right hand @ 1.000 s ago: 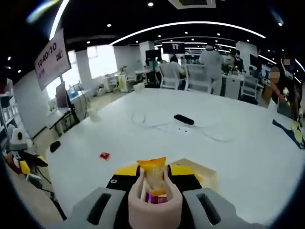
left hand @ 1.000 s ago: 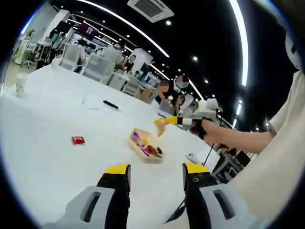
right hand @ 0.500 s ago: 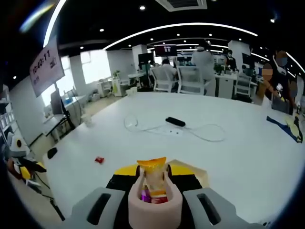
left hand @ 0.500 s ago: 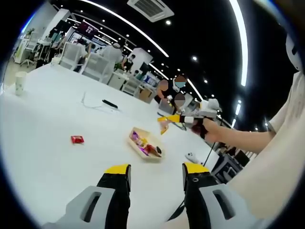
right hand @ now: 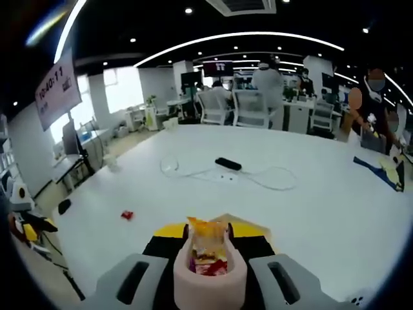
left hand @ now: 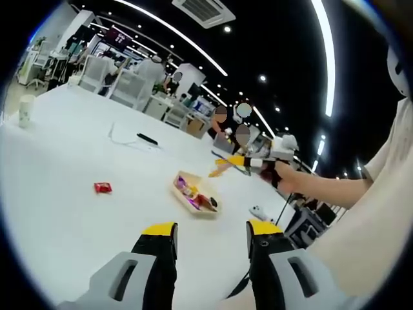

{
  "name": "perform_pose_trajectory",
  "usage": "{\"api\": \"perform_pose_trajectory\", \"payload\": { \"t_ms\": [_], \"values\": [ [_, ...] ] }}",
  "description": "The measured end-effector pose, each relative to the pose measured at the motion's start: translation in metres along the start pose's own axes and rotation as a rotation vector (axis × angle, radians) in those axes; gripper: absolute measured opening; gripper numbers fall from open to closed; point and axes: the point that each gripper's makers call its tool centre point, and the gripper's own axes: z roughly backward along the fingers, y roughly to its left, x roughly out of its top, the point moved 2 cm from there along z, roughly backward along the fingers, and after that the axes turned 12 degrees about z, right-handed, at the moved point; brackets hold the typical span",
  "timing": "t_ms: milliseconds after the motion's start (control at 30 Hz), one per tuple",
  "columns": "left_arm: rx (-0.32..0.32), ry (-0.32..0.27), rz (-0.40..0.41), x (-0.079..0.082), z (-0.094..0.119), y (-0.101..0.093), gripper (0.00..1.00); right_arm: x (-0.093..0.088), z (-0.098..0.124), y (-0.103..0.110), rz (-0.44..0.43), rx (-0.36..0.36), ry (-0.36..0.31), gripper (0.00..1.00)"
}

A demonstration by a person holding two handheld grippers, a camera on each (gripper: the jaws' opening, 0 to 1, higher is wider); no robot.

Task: Place the target food into the container with the food tongs after gripping and lifting it, then release it inside without dropping or visibly crushing the food.

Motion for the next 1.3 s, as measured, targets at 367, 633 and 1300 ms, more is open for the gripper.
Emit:
{"api": "perform_pose_trajectory", "payload": {
  "t_ms": [367, 633, 1300],
  "values": [
    [0.002, -0.012, 0.008, 0.003, 0.003, 0.003, 0.42, 0.003, -0.001, 0.002, 0.007, -0.005, 0.003, 0.25],
    [0.037, -0.011, 0.021, 0.003, 0.006, 0.011, 0.45, 0.008, -0.018, 0.035, 0.075, 0.079, 0.016, 0.25],
    [0.105, -0.036, 0.040, -0.001, 0.019, 0.029, 0.49, 0.027, -0.056, 0.123, 0.313, 0.330, 0.043, 0.25]
  ]
}}
